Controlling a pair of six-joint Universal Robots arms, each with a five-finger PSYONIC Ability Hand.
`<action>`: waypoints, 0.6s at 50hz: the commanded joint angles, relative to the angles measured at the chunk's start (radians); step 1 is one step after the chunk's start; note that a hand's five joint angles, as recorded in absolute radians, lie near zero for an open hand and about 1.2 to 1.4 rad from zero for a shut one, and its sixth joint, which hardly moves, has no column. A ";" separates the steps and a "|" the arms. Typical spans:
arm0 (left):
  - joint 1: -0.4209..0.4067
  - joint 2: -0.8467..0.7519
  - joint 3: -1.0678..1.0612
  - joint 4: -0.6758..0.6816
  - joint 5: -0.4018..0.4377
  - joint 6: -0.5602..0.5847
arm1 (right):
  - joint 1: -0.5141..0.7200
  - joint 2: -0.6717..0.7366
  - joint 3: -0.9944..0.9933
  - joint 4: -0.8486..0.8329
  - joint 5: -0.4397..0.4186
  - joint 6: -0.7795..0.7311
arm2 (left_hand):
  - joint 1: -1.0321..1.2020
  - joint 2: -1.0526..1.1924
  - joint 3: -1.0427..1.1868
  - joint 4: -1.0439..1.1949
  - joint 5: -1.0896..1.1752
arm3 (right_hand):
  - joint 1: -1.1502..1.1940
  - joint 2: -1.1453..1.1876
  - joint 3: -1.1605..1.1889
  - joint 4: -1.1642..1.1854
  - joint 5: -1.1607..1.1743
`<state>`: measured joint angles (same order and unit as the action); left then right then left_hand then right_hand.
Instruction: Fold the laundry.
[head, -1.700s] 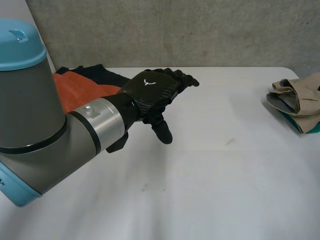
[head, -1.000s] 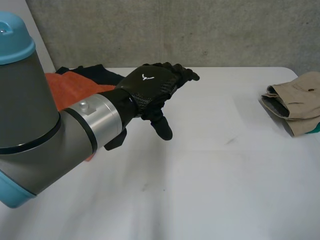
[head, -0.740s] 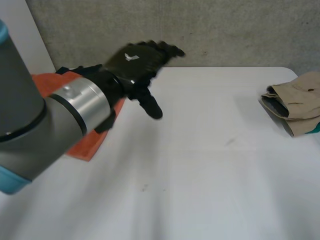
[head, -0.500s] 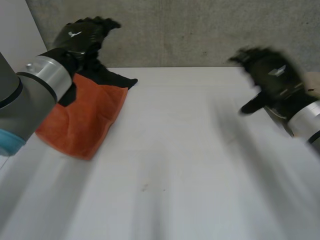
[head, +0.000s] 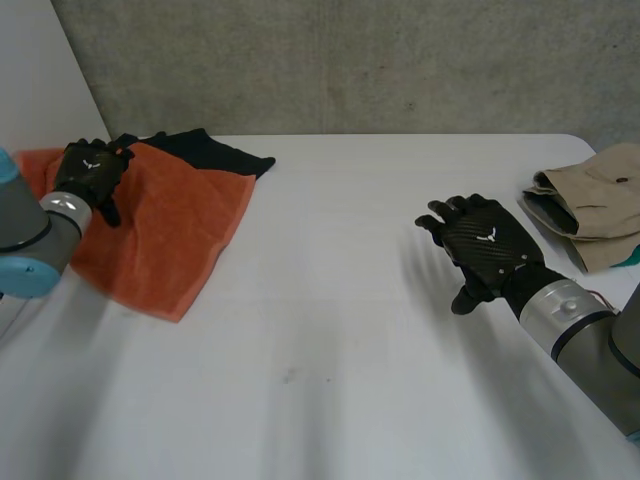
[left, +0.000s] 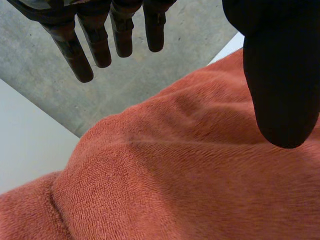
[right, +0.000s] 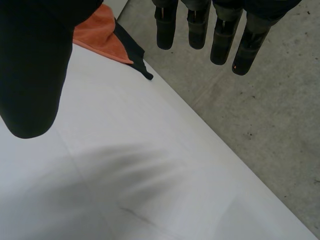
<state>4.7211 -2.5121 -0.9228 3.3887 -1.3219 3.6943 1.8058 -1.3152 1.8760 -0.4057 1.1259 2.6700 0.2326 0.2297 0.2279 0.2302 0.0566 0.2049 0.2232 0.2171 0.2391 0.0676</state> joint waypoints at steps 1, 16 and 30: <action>0.016 -0.171 0.195 -0.018 0.036 -0.010 | 0.003 0.022 0.008 -0.001 0.000 0.001 | 0.221 0.224 0.226 0.223 0.222 | -0.030 -0.049 -0.043 -0.065 -0.068; -0.102 -0.021 0.075 -0.003 0.006 -0.030 | -0.006 0.025 0.002 -0.004 0.018 0.001 | 1.164 1.167 1.168 1.166 1.165 | -0.030 -0.049 -0.043 -0.065 -0.068; -0.161 0.147 -0.105 0.147 0.050 -0.137 | -0.023 0.025 0.000 -0.002 0.023 0.001 | 0.128 0.131 0.132 0.130 0.129 | -0.030 -0.049 -0.043 -0.065 -0.068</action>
<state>4.5383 -2.2863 -1.0555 3.4763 -1.2976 3.5029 1.7900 -1.2911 1.8748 -0.4082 1.1489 2.6706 0.8472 0.8975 0.8951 0.9009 0.6918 0.2049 0.2232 0.2171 0.2391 0.0677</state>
